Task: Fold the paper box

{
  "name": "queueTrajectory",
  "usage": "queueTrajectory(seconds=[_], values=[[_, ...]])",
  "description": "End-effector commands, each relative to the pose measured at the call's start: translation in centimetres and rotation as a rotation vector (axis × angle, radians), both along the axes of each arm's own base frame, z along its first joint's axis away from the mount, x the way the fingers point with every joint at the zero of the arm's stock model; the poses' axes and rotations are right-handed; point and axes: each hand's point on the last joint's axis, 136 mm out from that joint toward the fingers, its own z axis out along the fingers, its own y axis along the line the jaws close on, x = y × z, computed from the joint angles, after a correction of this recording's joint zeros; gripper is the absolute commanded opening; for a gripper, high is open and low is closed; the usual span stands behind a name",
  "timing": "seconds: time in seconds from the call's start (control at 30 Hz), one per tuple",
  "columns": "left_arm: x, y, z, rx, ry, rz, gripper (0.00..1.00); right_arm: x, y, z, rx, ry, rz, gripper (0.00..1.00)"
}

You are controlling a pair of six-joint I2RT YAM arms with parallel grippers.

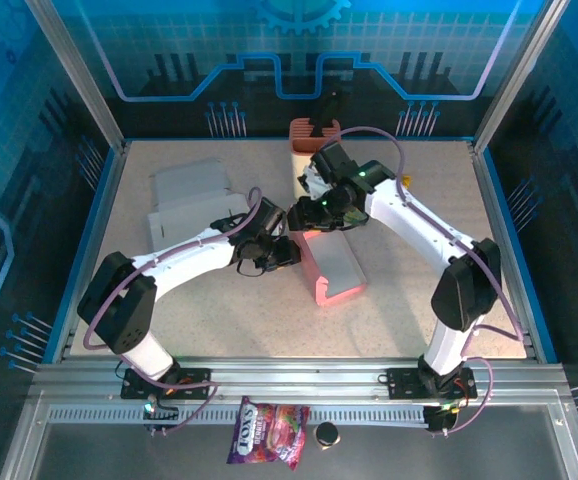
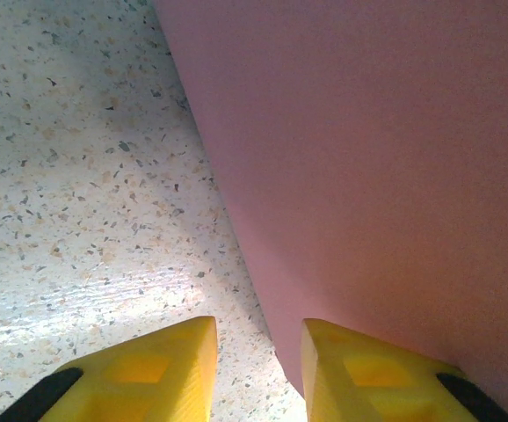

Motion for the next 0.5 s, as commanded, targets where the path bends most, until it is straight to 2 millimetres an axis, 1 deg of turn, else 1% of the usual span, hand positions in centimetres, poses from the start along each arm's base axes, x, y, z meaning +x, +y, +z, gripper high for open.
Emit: queueTrajectory(seconds=[0.0, 0.07, 0.17, 0.23, 0.33, 0.47], values=[[0.5, 0.0, 0.7, 0.002, -0.014, 0.003, 0.32, -1.3, 0.4, -0.2, -0.048, 0.024, 0.056, 0.39], [0.5, 0.0, 0.8, 0.002, -0.016, 0.003, 0.32, -1.3, 0.5, -0.8, -0.067, 0.039, 0.05, 0.37], [0.5, 0.1, 0.9, 0.006, -0.02, -0.001, 0.32, -1.0, 0.5, -1.1, -0.09, 0.034, 0.034, 0.33], [0.5, 0.1, 1.1, 0.008, -0.023, -0.003, 0.32, -0.9, 0.5, -1.3, -0.103, 0.035, 0.024, 0.28], [0.5, 0.3, 1.2, 0.014, -0.028, -0.004, 0.32, -0.6, 0.6, -1.5, -0.112, 0.028, 0.003, 0.24], [0.3, 0.5, 1.5, 0.019, -0.033, -0.01, 0.32, -0.2, 0.4, -1.6, -0.14, 0.008, -0.022, 0.24]])
